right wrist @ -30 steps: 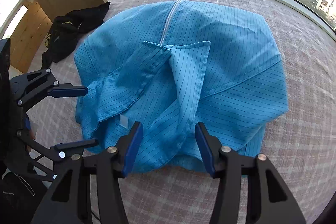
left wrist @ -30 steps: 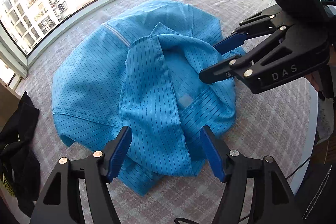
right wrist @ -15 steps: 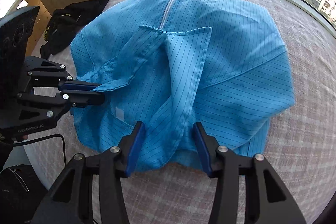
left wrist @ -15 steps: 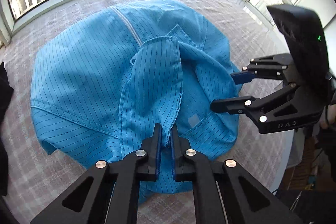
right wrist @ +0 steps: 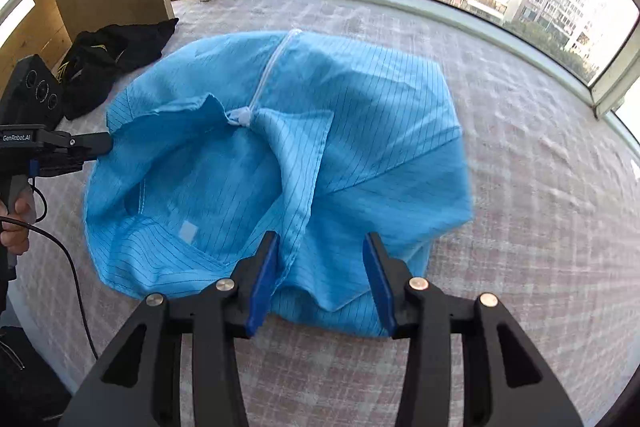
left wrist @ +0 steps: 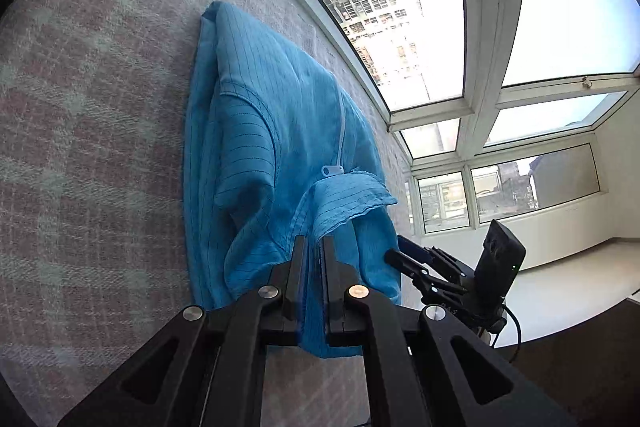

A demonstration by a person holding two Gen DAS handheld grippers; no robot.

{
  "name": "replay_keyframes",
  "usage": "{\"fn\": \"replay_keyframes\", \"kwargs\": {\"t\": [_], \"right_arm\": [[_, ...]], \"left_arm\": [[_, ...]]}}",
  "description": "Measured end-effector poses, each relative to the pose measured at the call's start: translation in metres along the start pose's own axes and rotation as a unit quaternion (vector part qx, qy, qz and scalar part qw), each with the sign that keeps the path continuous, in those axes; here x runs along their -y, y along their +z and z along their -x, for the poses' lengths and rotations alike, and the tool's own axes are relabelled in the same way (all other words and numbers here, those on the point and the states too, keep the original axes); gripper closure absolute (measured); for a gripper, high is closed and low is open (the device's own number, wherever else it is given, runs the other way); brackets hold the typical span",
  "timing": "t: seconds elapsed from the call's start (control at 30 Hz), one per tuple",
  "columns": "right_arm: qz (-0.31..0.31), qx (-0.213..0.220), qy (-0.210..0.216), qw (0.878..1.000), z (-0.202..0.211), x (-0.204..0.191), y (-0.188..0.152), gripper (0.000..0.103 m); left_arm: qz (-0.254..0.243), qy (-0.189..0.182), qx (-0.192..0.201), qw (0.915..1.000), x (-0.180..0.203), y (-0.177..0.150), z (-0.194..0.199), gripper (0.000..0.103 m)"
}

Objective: Fold clothes

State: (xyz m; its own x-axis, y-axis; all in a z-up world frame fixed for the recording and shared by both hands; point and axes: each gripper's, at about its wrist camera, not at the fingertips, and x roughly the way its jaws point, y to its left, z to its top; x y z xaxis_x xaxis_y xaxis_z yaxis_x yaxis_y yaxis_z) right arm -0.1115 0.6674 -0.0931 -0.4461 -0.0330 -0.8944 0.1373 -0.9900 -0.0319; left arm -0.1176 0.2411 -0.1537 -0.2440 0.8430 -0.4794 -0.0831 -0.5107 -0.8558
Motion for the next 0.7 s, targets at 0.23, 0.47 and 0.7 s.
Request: {"fn": "replay_keyframes", "kwargs": {"t": [0.23,0.47,0.7], "right_arm": [[0.123,-0.020,0.060,0.990,-0.035,-0.063,0.046,0.061],[0.109,-0.003,0.124,0.986,-0.056,-0.073,0.094,0.061],[0.105,-0.052,0.132,0.984,-0.111,-0.083,0.119,0.061]], "left_arm": [[-0.025,0.020,0.000,0.9995,0.007,0.006,-0.007,0.100],[-0.055,0.063,-0.002,0.9965,0.011,0.021,-0.012,0.099],[-0.043,0.086,-0.007,0.9953,-0.004,0.023,-0.010,0.093]]}}
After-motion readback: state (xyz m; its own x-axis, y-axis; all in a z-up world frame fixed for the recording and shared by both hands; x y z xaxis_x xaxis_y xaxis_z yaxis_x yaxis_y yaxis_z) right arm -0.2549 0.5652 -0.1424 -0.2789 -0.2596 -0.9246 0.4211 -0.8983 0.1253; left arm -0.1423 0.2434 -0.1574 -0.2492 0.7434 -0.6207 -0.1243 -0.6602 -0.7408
